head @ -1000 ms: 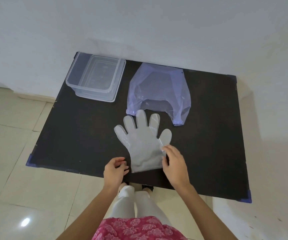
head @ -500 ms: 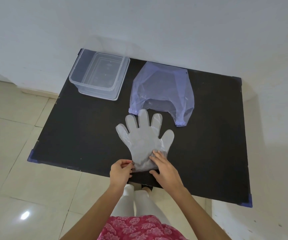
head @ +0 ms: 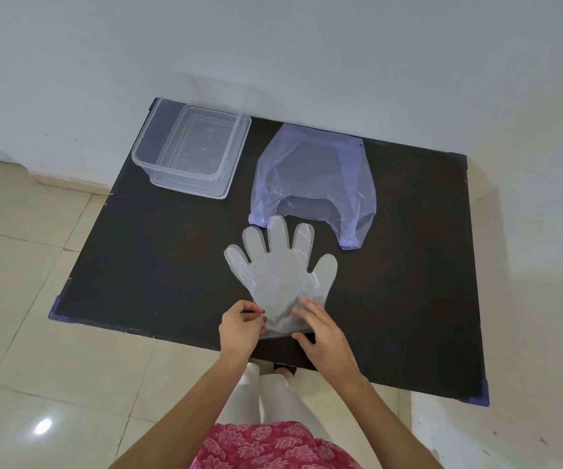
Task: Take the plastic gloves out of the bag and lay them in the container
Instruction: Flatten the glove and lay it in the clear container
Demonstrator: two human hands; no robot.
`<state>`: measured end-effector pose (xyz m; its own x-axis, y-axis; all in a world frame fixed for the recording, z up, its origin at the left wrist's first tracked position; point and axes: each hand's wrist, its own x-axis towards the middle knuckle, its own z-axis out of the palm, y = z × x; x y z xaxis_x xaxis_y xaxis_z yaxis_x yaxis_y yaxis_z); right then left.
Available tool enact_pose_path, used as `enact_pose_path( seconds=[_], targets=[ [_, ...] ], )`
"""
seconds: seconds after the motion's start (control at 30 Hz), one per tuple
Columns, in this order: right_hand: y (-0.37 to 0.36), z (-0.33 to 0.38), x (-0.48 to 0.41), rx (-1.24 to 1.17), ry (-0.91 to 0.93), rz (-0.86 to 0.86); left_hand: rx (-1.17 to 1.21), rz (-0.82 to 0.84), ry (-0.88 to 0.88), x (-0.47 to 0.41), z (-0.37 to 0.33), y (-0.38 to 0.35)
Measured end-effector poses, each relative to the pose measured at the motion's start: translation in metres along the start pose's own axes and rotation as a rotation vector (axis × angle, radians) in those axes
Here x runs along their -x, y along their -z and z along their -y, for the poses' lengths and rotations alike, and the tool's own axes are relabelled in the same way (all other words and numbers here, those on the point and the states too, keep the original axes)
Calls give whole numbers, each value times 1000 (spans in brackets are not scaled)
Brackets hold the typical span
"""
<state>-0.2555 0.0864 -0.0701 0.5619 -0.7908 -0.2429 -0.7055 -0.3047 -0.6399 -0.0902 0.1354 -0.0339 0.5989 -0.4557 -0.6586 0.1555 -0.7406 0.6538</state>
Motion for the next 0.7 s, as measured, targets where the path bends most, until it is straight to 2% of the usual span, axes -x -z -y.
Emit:
enact_pose_path(
  seconds=[0.1, 0.2, 0.27, 0.37, 0.47, 0.6, 0.7],
  targets=[
    [8, 5, 4, -168, -133, -127, 93, 12, 62, -1, -4, 1],
    [21, 11, 9, -338, -335, -366, 228, 38, 116, 1, -9, 3],
    [30, 11, 10, -455, -517, -450, 320, 60, 152, 3, -15, 5],
    [34, 11, 9, -742, -753, -394, 408, 90, 171, 5, -24, 10],
    [33, 16, 6, -923, -867, -270, 427, 119, 142, 7, -29, 13],
    [42, 24, -10, -1186, -931, -248, 440, 146, 143, 9, -30, 15],
    [46, 27, -27, -1156, -918, -318, 426, 162, 140, 10, -25, 19]
  ],
)
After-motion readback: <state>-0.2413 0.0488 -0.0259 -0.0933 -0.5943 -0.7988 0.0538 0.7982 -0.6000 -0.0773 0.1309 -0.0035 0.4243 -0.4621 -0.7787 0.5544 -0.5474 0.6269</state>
